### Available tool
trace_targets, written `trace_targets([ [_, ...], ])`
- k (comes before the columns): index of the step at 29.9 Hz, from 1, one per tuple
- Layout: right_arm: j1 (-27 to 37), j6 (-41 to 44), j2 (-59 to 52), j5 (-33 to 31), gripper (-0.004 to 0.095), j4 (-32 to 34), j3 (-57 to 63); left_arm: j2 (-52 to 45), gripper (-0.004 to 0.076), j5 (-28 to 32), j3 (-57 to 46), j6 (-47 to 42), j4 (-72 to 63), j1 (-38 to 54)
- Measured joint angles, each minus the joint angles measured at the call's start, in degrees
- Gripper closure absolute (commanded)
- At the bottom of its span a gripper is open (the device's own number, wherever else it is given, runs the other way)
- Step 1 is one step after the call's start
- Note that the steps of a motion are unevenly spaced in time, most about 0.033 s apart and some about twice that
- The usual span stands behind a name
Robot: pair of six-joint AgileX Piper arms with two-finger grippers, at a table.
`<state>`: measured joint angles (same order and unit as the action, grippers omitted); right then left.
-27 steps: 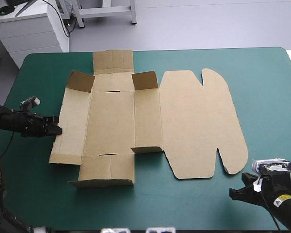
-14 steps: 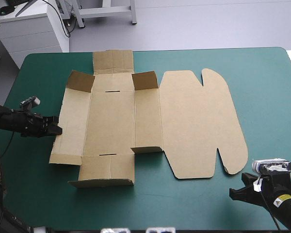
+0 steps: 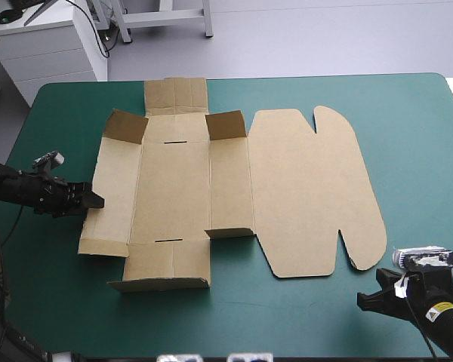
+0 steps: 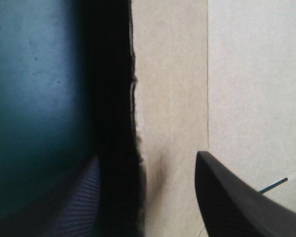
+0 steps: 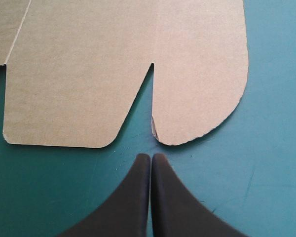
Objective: Fold the box
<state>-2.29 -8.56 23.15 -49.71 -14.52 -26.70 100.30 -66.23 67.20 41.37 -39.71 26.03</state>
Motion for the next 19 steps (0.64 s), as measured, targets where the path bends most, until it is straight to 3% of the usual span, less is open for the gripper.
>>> trace_targets([
  [19, 0.0, 0.0, 0.0, 0.0, 0.0912, 0.0, 0.0, 1.41, 0.0305, 0.39, 0.0, 0.0, -2.64, 0.0],
])
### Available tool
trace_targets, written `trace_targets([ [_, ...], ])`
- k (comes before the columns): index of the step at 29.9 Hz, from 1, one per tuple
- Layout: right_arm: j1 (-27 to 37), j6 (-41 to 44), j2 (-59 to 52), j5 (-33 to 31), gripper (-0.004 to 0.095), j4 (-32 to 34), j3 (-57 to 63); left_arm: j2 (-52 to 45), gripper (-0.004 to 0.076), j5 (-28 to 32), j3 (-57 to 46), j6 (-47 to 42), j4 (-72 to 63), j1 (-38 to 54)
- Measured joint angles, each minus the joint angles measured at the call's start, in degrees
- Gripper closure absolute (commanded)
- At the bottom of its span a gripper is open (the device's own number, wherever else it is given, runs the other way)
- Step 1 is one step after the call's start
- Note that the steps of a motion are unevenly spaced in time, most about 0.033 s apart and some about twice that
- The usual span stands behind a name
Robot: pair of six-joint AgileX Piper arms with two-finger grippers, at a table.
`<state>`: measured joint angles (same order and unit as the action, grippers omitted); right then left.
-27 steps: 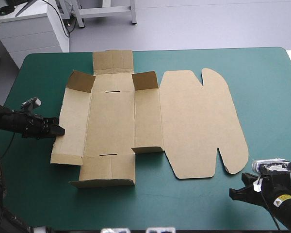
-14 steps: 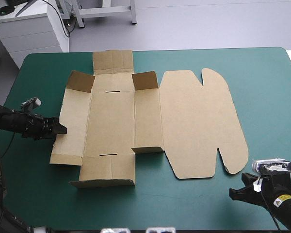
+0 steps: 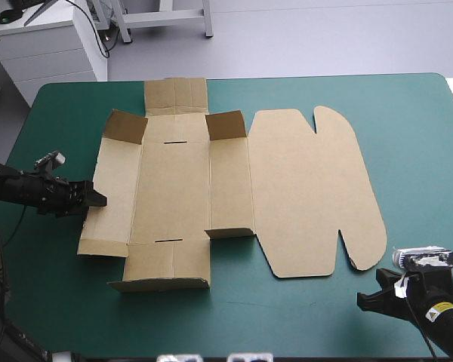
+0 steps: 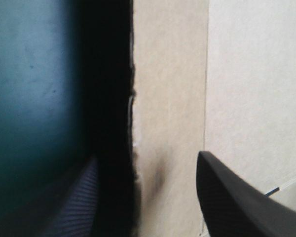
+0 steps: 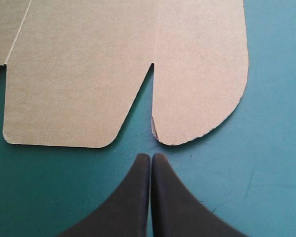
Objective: Fold the box
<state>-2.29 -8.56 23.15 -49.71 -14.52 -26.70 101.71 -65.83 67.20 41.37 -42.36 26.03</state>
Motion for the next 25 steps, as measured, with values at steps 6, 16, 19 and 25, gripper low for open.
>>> trace_targets([
  [6, 0.0, 0.0, 0.0, 0.0, 0.0912, 0.0, 0.0, 0.22, 0.0305, 0.0, 0.0, 0.0, -1.45, -1.79],
  [16, 0.0, 0.0, 0.0, 0.0, 0.0912, 0.0, 0.0, 1.85, 0.0305, 0.0, 0.0, 0.43, -1.35, -8.48],
  [19, 0.0, 0.0, 0.0, 0.0, 0.0912, 0.0, 0.0, 1.85, 0.0315, -0.06, 0.0, 0.22, -0.7, -8.56],
  [25, 0.0, 0.0, 0.0, 0.05, 0.0912, 0.0, 0.0, 2.02, 0.0489, -2.05, 0.0, -0.01, 0.53, -8.56],
])
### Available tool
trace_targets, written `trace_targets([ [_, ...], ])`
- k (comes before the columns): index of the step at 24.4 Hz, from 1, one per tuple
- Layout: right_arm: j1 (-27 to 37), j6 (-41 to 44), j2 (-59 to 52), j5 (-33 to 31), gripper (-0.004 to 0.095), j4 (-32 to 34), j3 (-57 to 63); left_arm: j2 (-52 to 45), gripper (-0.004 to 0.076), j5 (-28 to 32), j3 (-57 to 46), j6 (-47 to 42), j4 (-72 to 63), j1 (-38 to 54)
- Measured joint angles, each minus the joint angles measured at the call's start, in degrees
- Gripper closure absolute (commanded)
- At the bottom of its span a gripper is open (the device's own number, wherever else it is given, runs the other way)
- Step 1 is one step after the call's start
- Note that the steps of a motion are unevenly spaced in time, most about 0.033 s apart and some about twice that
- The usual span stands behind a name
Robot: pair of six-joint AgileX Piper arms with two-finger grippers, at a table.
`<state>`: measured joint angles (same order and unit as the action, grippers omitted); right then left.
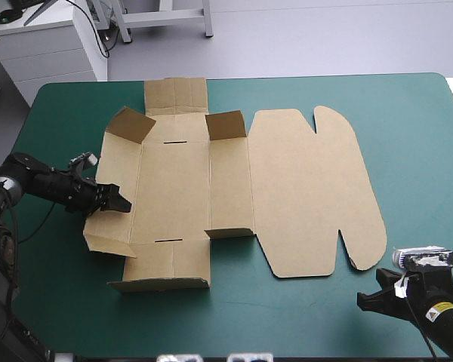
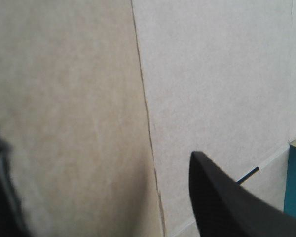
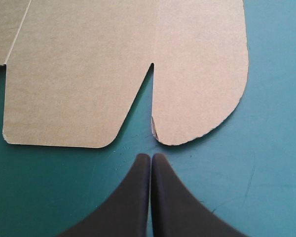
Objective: Fold the box
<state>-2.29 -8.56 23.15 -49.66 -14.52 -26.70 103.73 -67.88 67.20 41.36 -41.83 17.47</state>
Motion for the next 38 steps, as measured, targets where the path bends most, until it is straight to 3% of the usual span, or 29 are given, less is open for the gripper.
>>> trace_targets([
  [3, 0.0, 0.0, 0.0, 0.0, 0.0912, 0.0, 0.0, 0.0, 0.0729, -0.13, 0.0, 0.11, 0.0, 0.0],
  [9, 0.0, 0.0, 0.0, 0.0, 0.0912, 0.0, 0.0, 0.28, 0.0731, -1.01, 3.13, 0.65, 0.49, -0.11],
  [13, 0.0, 0.0, 0.0, 0.0, 0.0912, 0.0, 0.0, 0.11, 0.0731, -1.57, 13.33, 0.65, 6.34, -3.05],
  [21, 0.0, 0.0, 0.0, 0.05, 0.0912, 0.0, 0.0, -3.58, 0.0731, -2.77, 32.67, 4.51, 23.68, -20.25],
  [24, 0.0, 0.0, 0.0, 0.05, 0.0912, 0.0, 0.0, -6.27, 0.0731, 0.0, 38.25, 4.85, 32.16, -29.38],
  [30, 0.0, 0.0, 0.0, 0.1, 0.0912, 0.0, 0.0, -8.59, 0.0731, 4.94, 41.07, 5.98, 45.47, -43.27],
  [38, 0.0, 0.0, 0.0, 0.1, 0.0912, 0.0, 0.02, -8.67, 0.0731, 6.27, 41.0, 6.6, 58.93, -57.14],
])
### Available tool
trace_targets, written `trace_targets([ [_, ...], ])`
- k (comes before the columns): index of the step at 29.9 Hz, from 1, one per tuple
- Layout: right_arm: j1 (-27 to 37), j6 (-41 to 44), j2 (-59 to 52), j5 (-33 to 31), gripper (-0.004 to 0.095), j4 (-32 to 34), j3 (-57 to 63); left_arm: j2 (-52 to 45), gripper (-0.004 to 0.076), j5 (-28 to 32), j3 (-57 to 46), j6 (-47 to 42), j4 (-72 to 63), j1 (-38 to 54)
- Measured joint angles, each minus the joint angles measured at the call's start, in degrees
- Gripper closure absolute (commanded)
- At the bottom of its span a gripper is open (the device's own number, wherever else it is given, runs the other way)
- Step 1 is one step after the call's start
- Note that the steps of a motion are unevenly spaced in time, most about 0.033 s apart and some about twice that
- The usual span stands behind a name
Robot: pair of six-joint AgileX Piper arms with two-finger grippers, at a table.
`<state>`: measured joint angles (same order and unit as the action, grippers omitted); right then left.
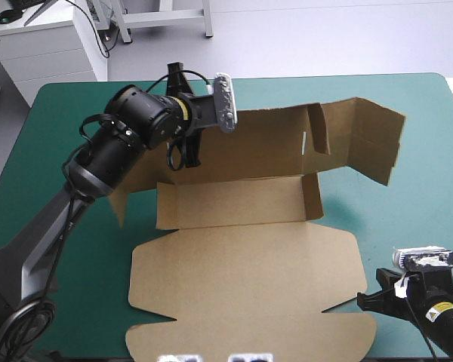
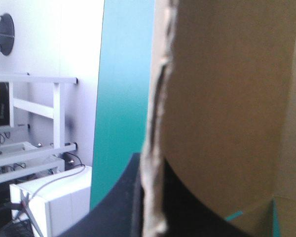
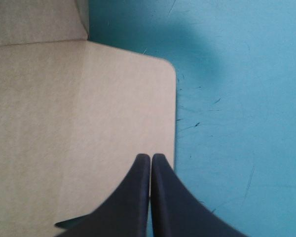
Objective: Fold the box
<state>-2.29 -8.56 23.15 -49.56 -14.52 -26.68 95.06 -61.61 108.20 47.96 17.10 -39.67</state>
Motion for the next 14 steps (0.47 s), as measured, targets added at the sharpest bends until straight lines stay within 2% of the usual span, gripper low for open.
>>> trace_targets([
  [6, 0.0, 0.0, 0.0, -0.18, 0.0912, 0.0, 0.0, 0.0, 0.0731, 1.76, -2.3, -0.13, 6.84, -8.24],
  [14, 0.0, 0.06, 0.0, -1.72, 0.0912, 0.0, -1.73, 0.0, 0.0731, 7.44, -12.54, -7.76, 13.94, -10.75],
])
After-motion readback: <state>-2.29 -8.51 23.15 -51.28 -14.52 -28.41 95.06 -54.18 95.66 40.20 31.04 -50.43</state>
